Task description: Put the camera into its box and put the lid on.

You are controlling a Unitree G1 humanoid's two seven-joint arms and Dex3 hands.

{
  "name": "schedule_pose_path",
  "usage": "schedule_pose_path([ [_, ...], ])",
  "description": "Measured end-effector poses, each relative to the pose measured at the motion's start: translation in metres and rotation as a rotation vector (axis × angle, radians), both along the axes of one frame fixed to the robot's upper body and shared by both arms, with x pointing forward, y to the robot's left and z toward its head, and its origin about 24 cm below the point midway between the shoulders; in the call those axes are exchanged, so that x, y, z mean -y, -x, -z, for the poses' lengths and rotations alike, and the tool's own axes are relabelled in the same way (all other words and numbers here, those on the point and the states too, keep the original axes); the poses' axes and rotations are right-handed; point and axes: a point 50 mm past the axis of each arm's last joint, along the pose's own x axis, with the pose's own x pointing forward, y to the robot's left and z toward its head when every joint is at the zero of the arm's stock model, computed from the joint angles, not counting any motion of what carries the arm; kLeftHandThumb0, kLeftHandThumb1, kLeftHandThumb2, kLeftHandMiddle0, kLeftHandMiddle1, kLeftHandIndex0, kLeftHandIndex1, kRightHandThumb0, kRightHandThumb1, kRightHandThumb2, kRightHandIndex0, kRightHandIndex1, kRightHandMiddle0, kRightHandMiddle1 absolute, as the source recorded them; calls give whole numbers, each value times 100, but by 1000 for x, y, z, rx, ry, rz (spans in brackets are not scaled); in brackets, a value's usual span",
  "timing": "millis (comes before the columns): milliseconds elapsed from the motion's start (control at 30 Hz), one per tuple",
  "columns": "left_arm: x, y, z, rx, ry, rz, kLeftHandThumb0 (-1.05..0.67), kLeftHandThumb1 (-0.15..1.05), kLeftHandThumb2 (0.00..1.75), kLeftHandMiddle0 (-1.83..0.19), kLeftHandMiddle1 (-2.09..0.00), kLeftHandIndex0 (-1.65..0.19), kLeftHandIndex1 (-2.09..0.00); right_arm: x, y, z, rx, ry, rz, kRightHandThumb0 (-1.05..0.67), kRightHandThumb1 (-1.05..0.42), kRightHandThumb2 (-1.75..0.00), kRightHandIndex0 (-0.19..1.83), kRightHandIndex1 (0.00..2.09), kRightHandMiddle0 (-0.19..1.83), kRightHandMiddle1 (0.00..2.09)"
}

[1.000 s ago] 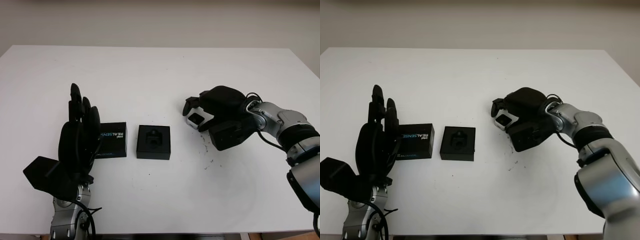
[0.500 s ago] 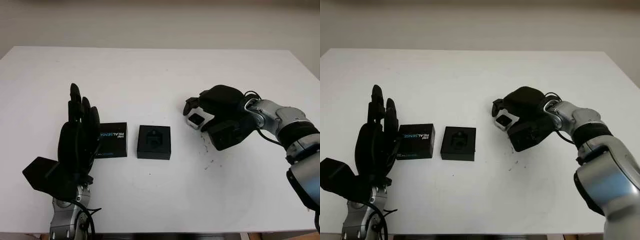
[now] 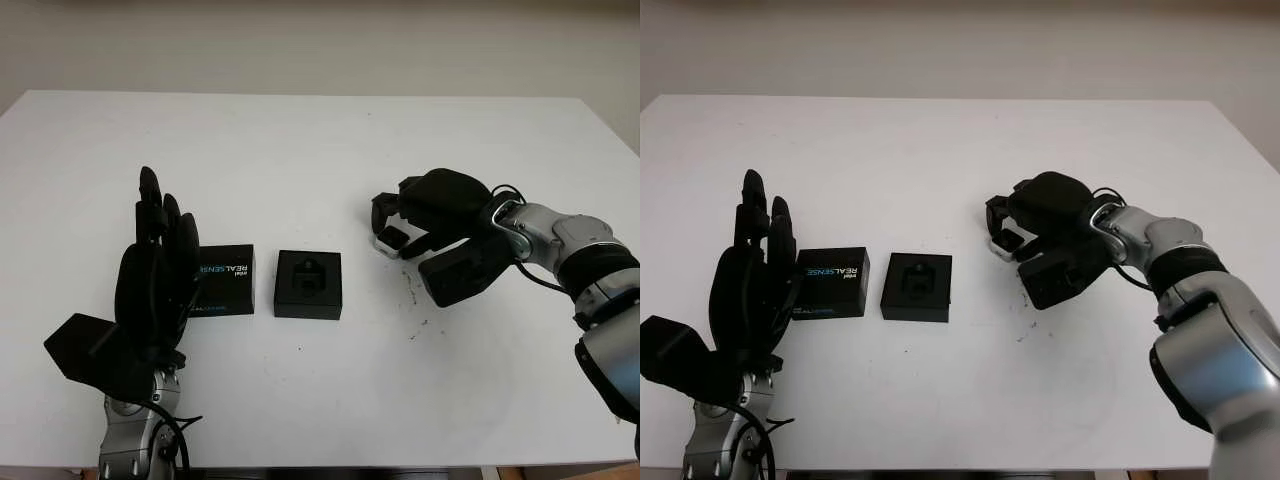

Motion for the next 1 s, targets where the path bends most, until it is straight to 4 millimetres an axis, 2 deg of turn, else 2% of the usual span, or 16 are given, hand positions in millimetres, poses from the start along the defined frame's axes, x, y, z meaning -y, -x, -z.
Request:
schedule_pose_path([
  [167, 0, 0, 0, -1, 0, 0, -66, 105, 54, 19, 0, 19, 0, 1, 0, 0, -4, 2, 5, -29, -92, -5, 26, 106, 45, 134],
  [300, 0, 0, 0, -2, 0, -1, -66, 105, 54, 19, 0, 19, 0, 1, -1, 0, -26, 5, 25, -31, -93, -5, 31, 68, 41, 135],
  [433, 0, 0, 0, -1, 0, -1, -66, 105, 54, 19, 0, 19, 0, 4, -3, 0, -75, -79, 94, -32, -93, -6, 39, 35, 39, 139],
  [700, 0, 1, 0, -2, -1, -4, -66, 105, 54, 19, 0, 19, 0, 11, -4, 6, -215, -286, 232, -37, -94, -5, 34, 14, 36, 149],
  [1000, 0, 2, 0, -7, 2, -5, -66, 105, 51, 19, -1, 19, -1, 14, -2, 8, -251, -332, 257, -37, -92, -5, 31, 8, 40, 148],
])
